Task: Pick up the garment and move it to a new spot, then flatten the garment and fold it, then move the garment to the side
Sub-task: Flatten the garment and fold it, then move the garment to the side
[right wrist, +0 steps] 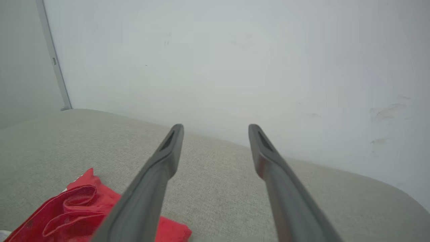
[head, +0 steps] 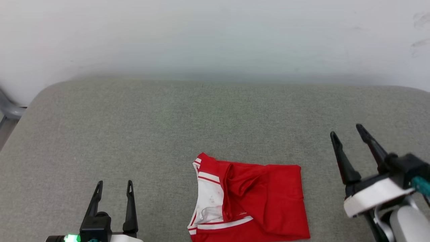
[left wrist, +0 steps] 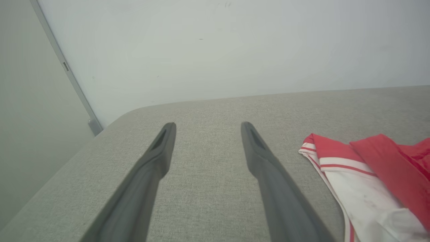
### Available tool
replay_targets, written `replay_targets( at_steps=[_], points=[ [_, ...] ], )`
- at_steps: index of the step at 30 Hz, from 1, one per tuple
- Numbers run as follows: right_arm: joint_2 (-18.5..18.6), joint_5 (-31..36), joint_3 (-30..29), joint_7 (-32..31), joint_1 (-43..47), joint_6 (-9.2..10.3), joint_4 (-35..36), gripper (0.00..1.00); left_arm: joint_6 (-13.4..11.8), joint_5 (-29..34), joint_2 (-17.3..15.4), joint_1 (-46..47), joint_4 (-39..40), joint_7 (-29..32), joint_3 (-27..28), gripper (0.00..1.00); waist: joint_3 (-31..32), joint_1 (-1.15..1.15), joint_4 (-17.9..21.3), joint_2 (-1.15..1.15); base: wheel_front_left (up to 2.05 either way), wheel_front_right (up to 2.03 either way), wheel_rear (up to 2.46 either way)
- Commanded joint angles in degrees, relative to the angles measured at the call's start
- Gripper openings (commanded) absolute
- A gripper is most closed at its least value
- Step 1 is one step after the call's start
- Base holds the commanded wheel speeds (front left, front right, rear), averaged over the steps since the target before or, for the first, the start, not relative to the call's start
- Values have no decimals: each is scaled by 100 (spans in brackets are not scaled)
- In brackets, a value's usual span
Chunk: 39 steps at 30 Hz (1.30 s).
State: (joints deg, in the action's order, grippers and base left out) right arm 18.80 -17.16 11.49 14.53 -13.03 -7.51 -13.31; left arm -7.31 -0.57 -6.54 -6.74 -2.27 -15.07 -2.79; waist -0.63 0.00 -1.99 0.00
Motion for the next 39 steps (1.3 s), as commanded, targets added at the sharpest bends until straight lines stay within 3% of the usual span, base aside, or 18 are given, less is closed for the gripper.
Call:
replay_targets(
  at_steps=[1, 4, 11, 19, 31, 39],
  points=[
    [-276, 324, -304, 46, 360, 5, 246, 100, -13, 24, -19, -66, 5, -12, 9, 100, 44, 0, 39, 0, 0, 0, 0],
    [-665, 628, -672, 58, 799, 5, 570, 100, -9, 23, -33, -88, 9, -12, 6, 100, 72, 0, 59, 0, 0, 0, 0],
    [-1193, 896, -1164, 64, 1434, 5, 1027, 100, 4, 27, -55, -118, 30, -12, -19, 100, 107, 0, 78, 0, 0, 0, 0],
    [-1481, 1040, -1517, 66, 1887, 5, 1355, 100, -2, 27, -72, -145, 20, -12, -61, 100, 106, 0, 96, 0, 0, 0, 0],
    [-1547, 1188, -1529, 67, 1872, 5, 1382, 100, -35, 26, -83, -144, 10, -12, -103, 100, 97, 0, 100, 0, 0, 0, 0],
    [-989, 994, -1417, -228, 945, 5, 1499, 100, -16, 5, -85, -36, 17, -12, -139, 100, -14, 0, 18, 0, 0, 0, 0]
  ],
)
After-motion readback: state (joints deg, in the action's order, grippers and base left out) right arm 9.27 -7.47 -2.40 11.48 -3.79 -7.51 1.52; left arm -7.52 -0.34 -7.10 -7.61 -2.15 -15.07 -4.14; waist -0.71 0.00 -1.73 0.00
